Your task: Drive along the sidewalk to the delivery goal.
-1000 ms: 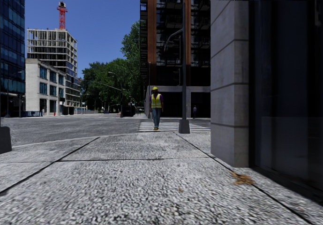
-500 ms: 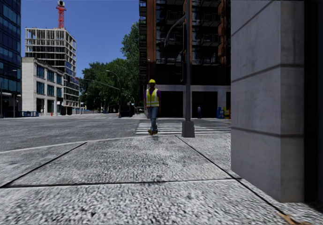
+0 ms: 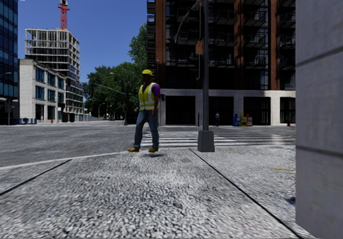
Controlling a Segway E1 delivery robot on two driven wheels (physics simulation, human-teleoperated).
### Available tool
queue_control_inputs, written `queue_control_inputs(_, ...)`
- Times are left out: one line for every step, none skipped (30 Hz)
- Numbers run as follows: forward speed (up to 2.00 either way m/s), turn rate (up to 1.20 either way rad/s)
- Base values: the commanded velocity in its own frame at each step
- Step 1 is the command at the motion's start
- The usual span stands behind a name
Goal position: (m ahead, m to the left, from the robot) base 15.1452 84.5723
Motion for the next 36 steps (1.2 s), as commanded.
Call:
queue_control_inputs(2.0, 0.0)
queue_control_inputs(2.0, 0.0)
queue_control_inputs(2.0, 0.0)
queue_control_inputs(2.0, -0.11)
queue_control_inputs(2.0, -0.33)
queue_control_inputs(2.0, -0.33)
queue_control_inputs(2.0, -0.5)
queue_control_inputs(2.0, -1.01)
queue_control_inputs(2.0, -1.2)
queue_control_inputs(2.0, -1.2)
queue_control_inputs(2.0, -1.2)
queue_control_inputs(2.0, -1.2)
queue_control_inputs(2.0, -1.2)
queue_control_inputs(2.0, -1.2)
queue_control_inputs(2.0, -1.2)
queue_control_inputs(2.0, -1.2)
queue_control_inputs(2.0, -1.2)
queue_control_inputs(2.0, -1.2)
queue_control_inputs(2.0, -0.02)
queue_control_inputs(2.0, 0.0)
queue_control_inputs(2.0, 0.0)
queue_control_inputs(2.0, 0.0)
queue_control_inputs(2.0, 0.0)
queue_control_inputs(2.0, 0.0)
queue_control_inputs(2.0, 0.0)
queue_control_inputs(2.0, 0.0)
queue_control_inputs(2.0, 0.0)
queue_control_inputs(2.0, 0.0)
queue_control_inputs(2.0, -0.03)
queue_control_inputs(2.0, -0.13)
queue_control_inputs(2.0, -0.13)
queue_control_inputs(2.0, -0.16)
queue_control_inputs(2.0, -0.24)
queue_control_inputs(2.0, -0.41)
queue_control_inputs(2.0, -0.85)
queue_control_inputs(2.0, -0.85)
